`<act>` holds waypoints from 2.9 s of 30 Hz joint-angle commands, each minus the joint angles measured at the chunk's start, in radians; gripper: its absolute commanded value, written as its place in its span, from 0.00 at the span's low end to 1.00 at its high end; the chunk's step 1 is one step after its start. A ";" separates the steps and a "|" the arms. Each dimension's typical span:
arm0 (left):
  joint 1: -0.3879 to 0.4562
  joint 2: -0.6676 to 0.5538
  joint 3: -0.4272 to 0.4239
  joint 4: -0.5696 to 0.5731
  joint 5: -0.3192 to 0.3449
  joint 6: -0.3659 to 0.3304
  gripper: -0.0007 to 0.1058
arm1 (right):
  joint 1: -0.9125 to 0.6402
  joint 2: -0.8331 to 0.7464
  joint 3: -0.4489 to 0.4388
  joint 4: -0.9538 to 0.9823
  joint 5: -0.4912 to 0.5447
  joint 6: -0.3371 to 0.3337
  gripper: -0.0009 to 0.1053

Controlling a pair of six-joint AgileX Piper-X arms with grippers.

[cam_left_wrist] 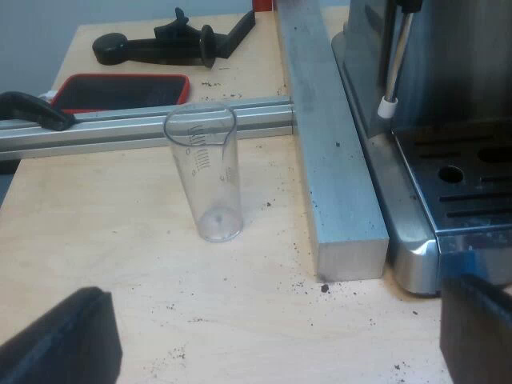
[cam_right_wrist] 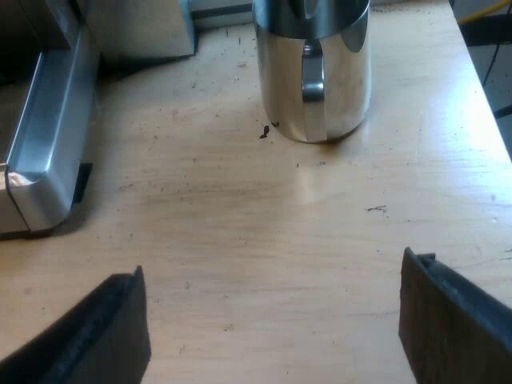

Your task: Place mug into machine

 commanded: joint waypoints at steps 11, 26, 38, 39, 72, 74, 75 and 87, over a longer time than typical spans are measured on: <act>-0.005 -0.065 -0.021 -0.015 0.141 -0.088 0.78 | -0.004 0.025 -0.056 0.055 -0.010 -0.006 0.64; -0.277 0.090 -0.029 -0.104 0.343 -0.075 0.84 | -0.004 0.333 -0.176 0.086 -0.071 -0.021 0.64; -0.497 0.155 0.161 -0.415 0.419 -0.028 0.84 | -0.004 0.482 -0.166 0.014 -0.062 -0.084 0.64; -0.500 0.157 0.191 -0.447 0.438 -0.028 0.84 | -0.004 0.484 -0.159 -0.012 -0.062 -0.084 0.64; -0.500 0.170 0.296 -0.568 0.461 -0.011 0.84 | -0.004 0.621 0.358 -1.130 0.066 -0.089 0.60; -0.500 0.170 0.296 -0.568 0.461 -0.011 0.84 | -0.004 0.673 0.358 -1.175 0.066 -0.089 0.60; -0.500 0.170 0.296 -0.568 0.461 -0.011 0.84 | -0.004 0.715 0.358 -1.222 0.066 -0.089 0.60; -0.500 0.170 0.296 -0.568 0.461 -0.011 0.84 | -0.004 1.089 0.340 -1.619 0.130 -0.079 0.60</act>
